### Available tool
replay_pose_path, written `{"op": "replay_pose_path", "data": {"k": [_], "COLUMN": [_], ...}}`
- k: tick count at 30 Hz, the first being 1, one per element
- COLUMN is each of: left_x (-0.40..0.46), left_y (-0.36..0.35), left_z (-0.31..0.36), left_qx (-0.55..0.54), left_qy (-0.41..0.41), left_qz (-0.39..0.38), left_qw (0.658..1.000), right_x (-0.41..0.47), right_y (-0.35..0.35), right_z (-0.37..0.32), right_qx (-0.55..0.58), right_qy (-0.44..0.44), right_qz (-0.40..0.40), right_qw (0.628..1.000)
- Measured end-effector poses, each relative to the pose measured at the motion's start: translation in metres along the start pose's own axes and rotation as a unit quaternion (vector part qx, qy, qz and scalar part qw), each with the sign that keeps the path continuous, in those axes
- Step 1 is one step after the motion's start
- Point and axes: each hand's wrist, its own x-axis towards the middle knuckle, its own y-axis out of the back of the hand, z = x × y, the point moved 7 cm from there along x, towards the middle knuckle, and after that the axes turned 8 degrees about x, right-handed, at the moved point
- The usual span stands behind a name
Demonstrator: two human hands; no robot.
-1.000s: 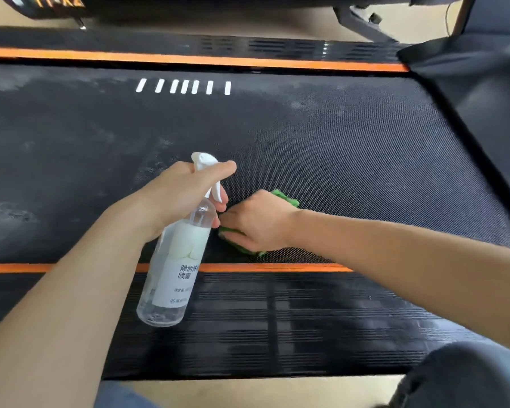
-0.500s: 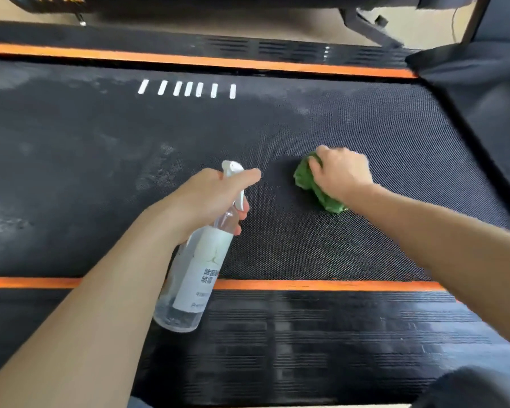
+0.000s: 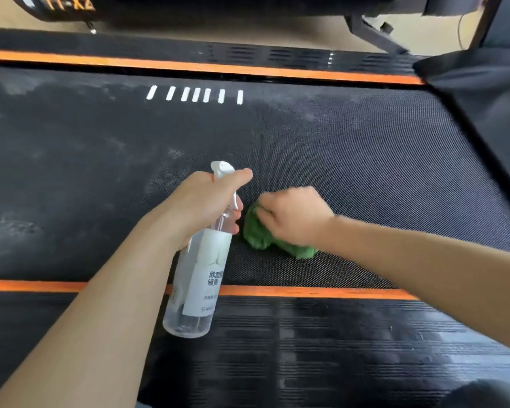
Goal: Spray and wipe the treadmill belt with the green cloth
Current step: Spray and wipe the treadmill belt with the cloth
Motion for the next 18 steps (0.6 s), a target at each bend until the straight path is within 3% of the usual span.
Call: {"op": "replay_pose_path", "data": {"k": [4,6,12,15,18], "left_x": [0.0,0.0,-0.004,-0.009,-0.015], "left_y": [-0.006,-0.007,0.002,0.012,0.019], "left_z": [0.001,0.002,0.001,-0.003,-0.006], "left_qx": [0.025,0.04,0.012,0.007,0.02], "left_qy": [-0.002,-0.004,0.001,0.003,0.001], "left_qz": [-0.008,-0.006,0.003,0.018,0.023], "left_qw": [1.0,0.999,1.0,1.0,1.0], "right_x": [0.018,0.015,-0.019,-0.025,-0.028], "right_y": [0.024,0.018,-0.014,-0.011,0.015], "right_z": [0.112,0.107,-0.049,-0.057,-0.034], "right_qx": [-0.024,0.002,0.054,0.074,0.086], "right_qy": [-0.253,-0.291,-0.044,0.017,0.023], "right_qz": [0.066,0.082,-0.047,-0.037,0.038], "right_qw": [0.965,0.953,0.996,0.996,0.995]}}
